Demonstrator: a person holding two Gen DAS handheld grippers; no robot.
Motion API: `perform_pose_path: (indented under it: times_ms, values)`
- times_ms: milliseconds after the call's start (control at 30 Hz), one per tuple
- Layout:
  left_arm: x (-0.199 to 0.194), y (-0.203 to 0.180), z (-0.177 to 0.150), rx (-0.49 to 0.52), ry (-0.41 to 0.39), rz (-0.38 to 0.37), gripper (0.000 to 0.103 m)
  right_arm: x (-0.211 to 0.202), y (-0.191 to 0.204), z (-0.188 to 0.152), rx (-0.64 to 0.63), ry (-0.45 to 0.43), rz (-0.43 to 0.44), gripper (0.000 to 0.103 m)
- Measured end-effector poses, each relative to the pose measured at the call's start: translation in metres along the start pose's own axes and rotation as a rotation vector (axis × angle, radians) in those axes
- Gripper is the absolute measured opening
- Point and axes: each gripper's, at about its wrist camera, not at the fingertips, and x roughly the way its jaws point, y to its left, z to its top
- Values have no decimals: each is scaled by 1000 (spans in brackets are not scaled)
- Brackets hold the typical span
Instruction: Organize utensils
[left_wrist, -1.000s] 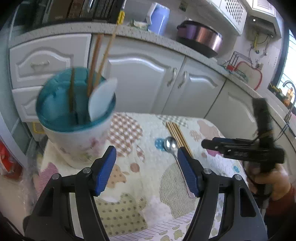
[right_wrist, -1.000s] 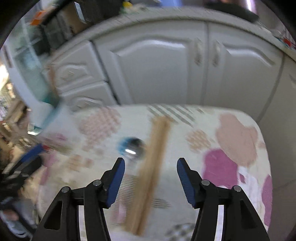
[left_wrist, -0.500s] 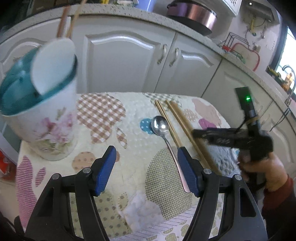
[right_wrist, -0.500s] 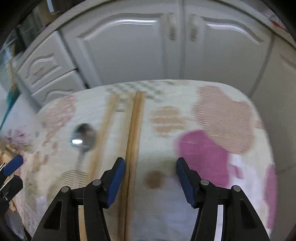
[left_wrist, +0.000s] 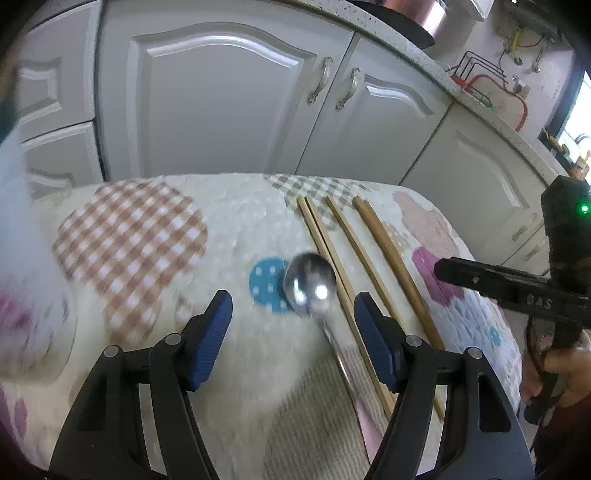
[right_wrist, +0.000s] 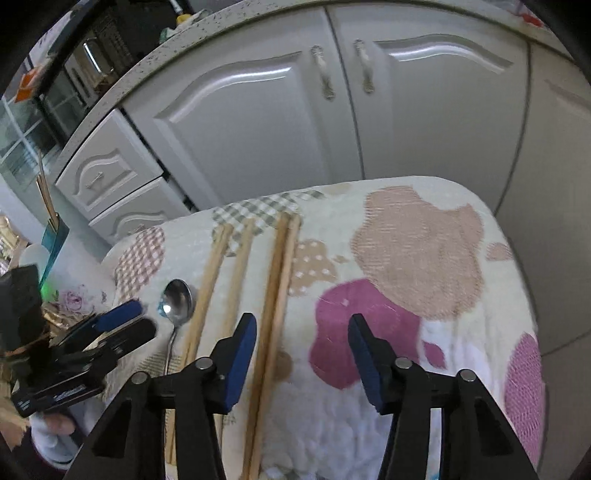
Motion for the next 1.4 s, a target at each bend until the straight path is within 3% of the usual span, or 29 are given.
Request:
perform_pose_path:
  times_ms: [133, 233, 300, 400, 667, 800, 833, 900, 1033, 1067, 1100, 1133, 1200, 1400]
  values:
    - [20, 1, 13, -2, 29, -5, 56, 14, -1, 12, 4, 5, 38, 40]
    - [27, 0, 19, -4, 38, -13, 36, 30, 1, 25, 14, 14, 54, 33]
    - [31, -2, 20, 3, 46, -22, 15, 40, 4, 31, 6, 30, 24, 23]
    - [27, -3, 16, 22, 39, -22, 7, 52, 8, 37, -17, 36, -27, 16]
    - [-4, 5, -13, 16, 57, -49, 6, 41, 3, 30, -103, 93, -124, 13]
    - [-14, 4, -21, 19, 74, -52, 7, 40, -5, 28, -92, 139, -88, 13]
    - [-14, 4, -21, 22, 80, -54, 10, 40, -8, 28, -83, 136, -85, 13]
    - [-10, 4, -20, 19, 99, -71, 39, 42, -10, 31, -64, 127, -85, 14]
    - [-4, 0, -15, 13, 93, -71, 44, 49, -11, 38, -45, 99, -84, 14]
    - [-2, -1, -14, 25, 94, -65, 40, 49, -10, 38, -51, 94, -85, 12]
    - [-1, -4, -15, 49, 92, -37, 20, 48, -8, 37, -63, 91, -85, 8]
    - [0, -5, -15, 64, 93, -16, 11, 48, -7, 38, -65, 92, -77, 7]
    - [-2, 0, -15, 44, 94, -43, 6, 41, -4, 36, -65, 88, -46, 6]
    - [-41, -1, -22, 47, 33, -71, 3, -16, 13, 35, -64, -38, 38, 5]
